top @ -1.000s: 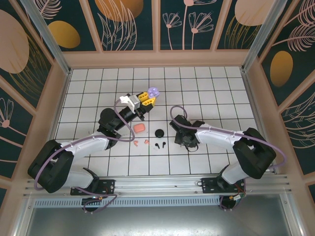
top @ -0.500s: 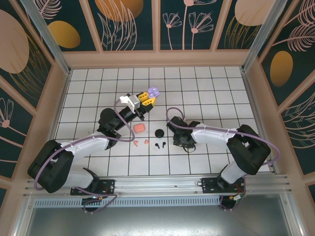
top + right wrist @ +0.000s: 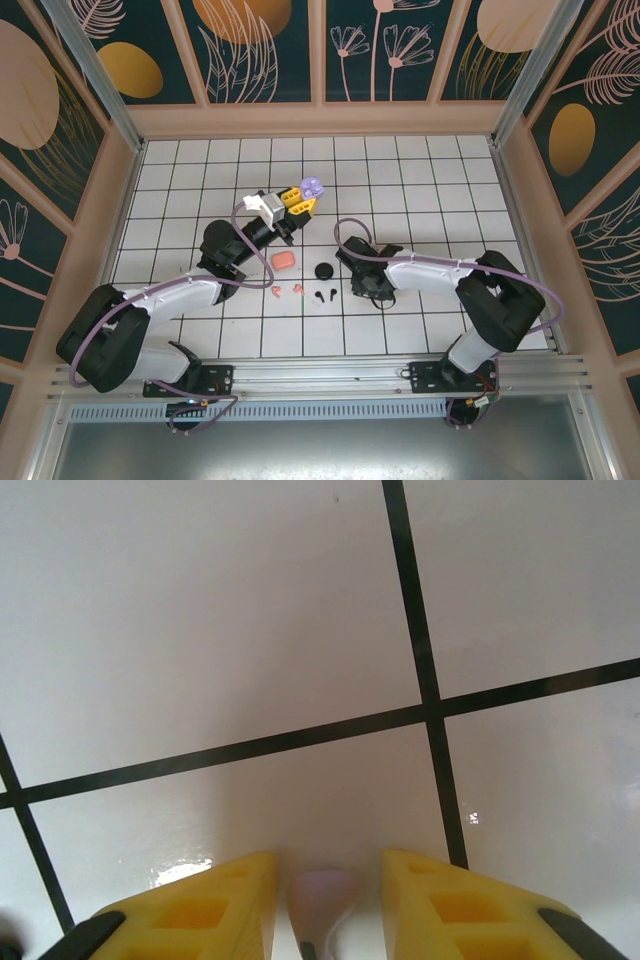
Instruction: Insert the wireless bluetooth earbuds into the charging case
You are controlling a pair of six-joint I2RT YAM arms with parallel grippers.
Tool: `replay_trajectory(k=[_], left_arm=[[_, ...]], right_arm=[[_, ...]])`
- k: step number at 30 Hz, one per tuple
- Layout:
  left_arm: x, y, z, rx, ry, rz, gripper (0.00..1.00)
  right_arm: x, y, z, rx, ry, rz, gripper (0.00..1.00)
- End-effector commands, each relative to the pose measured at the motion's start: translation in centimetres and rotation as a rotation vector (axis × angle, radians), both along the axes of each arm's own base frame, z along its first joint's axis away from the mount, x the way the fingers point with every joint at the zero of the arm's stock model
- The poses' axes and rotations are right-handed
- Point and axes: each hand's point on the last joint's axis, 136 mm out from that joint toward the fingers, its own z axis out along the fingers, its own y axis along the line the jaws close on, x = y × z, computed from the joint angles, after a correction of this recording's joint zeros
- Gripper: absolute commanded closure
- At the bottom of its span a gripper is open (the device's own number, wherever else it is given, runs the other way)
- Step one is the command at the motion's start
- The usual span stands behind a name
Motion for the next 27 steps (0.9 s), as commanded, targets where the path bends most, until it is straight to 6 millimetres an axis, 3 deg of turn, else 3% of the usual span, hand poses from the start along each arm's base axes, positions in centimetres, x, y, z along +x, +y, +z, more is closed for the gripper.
replay_trajectory(k=[1, 12, 18, 22, 27], left_arm=[[-0.8, 0.4, 2.0, -0.05, -0.046, -0.001, 1.0], [-0.7, 0.3, 2.1, -0.049, -0.042, -0.007, 1.0], [-0.8, 0.2, 2.6, -0.052, -0.049, -0.013, 1.0], [-1.0, 0.2, 3.1, -0.041, -0.062, -0.015, 1.0], [-1.2, 0.1, 3.6, -0.021, -0.078, -0.018, 1.0]], right_arm=[[0.7, 0.6, -0.4, -0.004, -0.023, 0.019, 0.69], [0.9, 0.9, 0.5, 0.028, -0.054, 0.013, 0.79], [1.9, 1.3, 3.1, 0.068, -0.123, 0.002, 0.8], [3.4, 2.1, 7.3, 0.12, -0.22, 0.013, 0.8], [5.9, 3.1, 15.1, 0.202, -0.389, 0.036, 0.81]])
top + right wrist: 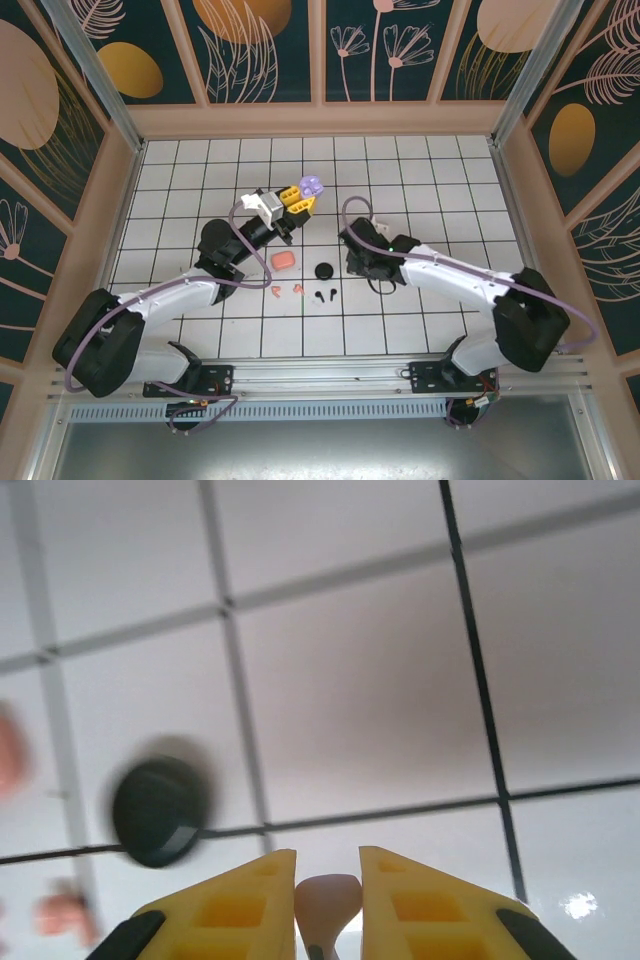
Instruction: Insert the wireless bluetooth earbuds into the charging case
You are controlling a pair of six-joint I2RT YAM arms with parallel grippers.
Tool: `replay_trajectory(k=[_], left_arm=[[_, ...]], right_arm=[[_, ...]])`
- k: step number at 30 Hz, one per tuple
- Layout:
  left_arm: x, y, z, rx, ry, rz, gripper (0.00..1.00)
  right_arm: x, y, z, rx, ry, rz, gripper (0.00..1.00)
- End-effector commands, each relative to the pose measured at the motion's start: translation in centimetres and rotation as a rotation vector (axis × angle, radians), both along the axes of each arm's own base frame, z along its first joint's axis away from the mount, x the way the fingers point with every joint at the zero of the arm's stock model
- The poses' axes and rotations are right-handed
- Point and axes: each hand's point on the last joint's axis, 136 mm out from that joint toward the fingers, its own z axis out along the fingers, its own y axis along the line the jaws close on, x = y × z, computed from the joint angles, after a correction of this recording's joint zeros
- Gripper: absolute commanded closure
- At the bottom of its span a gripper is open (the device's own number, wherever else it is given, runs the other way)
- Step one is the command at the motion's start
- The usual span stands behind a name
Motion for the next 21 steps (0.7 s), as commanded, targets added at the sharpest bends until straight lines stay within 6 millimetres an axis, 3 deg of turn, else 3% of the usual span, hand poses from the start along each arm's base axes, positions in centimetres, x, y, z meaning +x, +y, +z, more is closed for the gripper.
replay_trajectory(k=[1, 10, 13, 17, 21], left_arm=[[-0.9, -0.1, 2.6, -0.013, -0.068, -0.017, 1.0], [-0.6, -0.4, 2.9, 0.012, -0.08, -0.013, 1.0], [-0.4, -0.6, 2.7, 0.017, -0.077, -0.016, 1.0], [0.0, -0.9, 2.5, 0.022, -0.069, -0.02, 1.0], [0.1, -1.2, 2.8, 0.018, -0.069, -0.032, 1.0]], right_arm=[[2.3, 0.3, 7.2, 0.047, -0.172, 0.014, 0.81], [5.2, 1.9, 23.9, 0.14, -0.495, 0.102, 0.81], [5.5, 2.4, 28.0, 0.167, -0.571, 0.137, 0.81], [5.6, 3.3, 31.2, 0.199, -0.632, 0.177, 0.81], [5.5, 4.6, 31.9, 0.237, -0.658, 0.229, 0.81]])
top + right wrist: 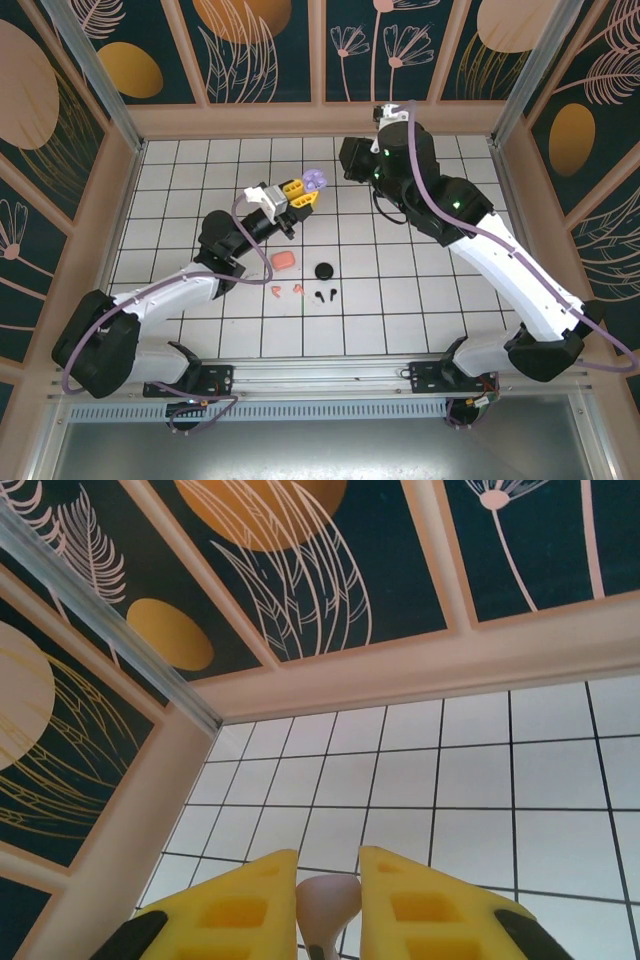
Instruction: Insert the wireless bluetooth earbuds into the charging case
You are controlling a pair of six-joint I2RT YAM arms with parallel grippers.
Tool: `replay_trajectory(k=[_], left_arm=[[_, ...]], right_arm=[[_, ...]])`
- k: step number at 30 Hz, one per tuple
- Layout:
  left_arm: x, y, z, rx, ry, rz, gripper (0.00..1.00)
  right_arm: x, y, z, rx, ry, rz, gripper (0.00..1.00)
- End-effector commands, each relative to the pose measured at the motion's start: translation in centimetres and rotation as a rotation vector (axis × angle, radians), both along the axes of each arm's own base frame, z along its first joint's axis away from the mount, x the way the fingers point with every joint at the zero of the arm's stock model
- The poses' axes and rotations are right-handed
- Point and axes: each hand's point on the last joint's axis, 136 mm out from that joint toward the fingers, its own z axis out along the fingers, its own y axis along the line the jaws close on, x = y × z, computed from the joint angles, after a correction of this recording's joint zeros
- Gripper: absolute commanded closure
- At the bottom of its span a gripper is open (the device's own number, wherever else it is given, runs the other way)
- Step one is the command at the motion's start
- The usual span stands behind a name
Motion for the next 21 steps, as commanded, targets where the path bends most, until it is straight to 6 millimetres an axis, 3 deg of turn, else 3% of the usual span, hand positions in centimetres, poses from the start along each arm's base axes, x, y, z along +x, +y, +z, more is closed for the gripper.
replay_trajectory(k=[1, 21], left_arm=[[-0.3, -0.6, 1.5, -0.013, -0.041, -0.028, 1.0], [0.0, -1.1, 1.4, 0.004, -0.04, -0.043, 1.0]], right_arm=[[0.2, 1.6, -0.3, -0.027, -0.027, 0.064, 0.81], [-1.4, 4.4, -2.9, 0.019, -0.058, 0.18, 0.81]])
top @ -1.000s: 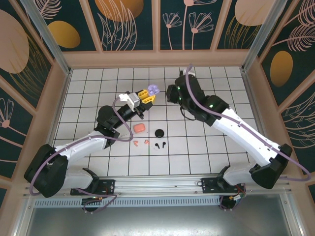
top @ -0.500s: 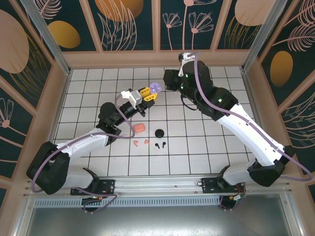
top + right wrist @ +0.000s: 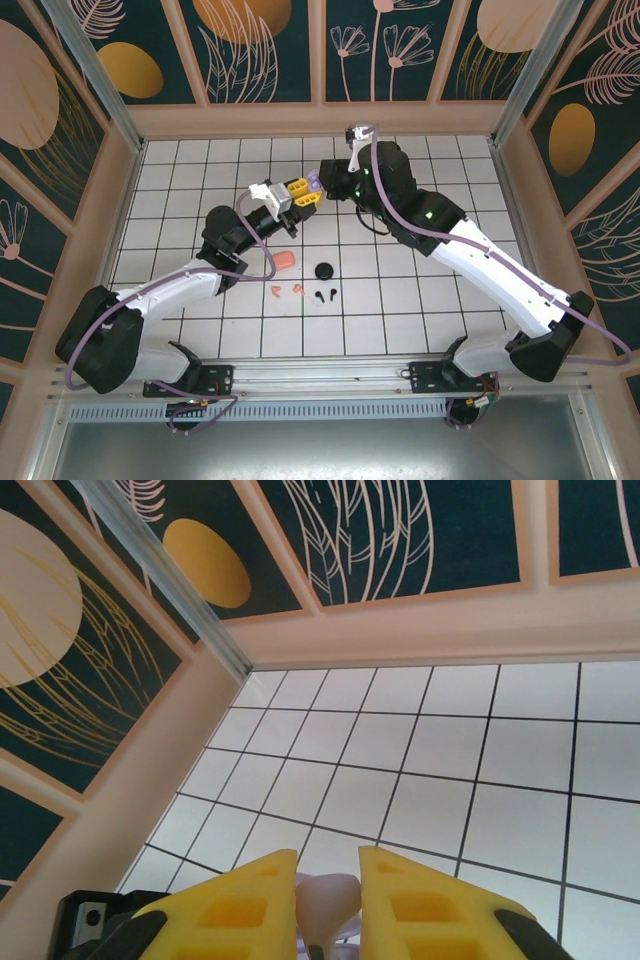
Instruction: Insert the wireless bluetooth earbuds into the charging case
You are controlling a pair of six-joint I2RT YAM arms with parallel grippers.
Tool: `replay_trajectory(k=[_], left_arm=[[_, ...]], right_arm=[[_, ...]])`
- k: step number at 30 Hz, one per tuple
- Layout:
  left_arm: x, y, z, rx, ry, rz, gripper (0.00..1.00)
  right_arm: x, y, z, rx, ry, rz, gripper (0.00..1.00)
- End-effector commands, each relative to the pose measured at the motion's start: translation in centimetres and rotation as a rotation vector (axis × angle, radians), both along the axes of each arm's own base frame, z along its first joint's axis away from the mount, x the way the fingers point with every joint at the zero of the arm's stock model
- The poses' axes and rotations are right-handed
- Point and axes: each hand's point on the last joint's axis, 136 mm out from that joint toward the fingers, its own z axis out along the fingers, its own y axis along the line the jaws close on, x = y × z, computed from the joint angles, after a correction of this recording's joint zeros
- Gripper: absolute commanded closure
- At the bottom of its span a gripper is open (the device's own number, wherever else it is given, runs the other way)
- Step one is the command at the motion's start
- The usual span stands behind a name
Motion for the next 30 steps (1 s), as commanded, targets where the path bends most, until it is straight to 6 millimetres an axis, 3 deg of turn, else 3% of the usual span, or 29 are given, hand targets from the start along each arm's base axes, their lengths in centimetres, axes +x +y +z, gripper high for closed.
replay_trajectory(k=[1, 20, 30], left_arm=[[-0.3, -0.4, 1.6, -0.016, -0.052, -0.015, 1.0], [-0.6, -0.1, 2.2, -0.025, -0.068, -0.008, 1.0], [-0.7, 0.0, 2.8, -0.037, -0.078, -0.011, 1.0]], right_arm=[[-0.8, 0.4, 1.7, 0.047, -0.046, 0.03, 0.81], [-1.3, -0.6, -0.9, 0.015, -0.005, -0.004, 0.82], [-1.2, 0.1, -2.6, -0.032, 0.007, 0.006, 0.83]])
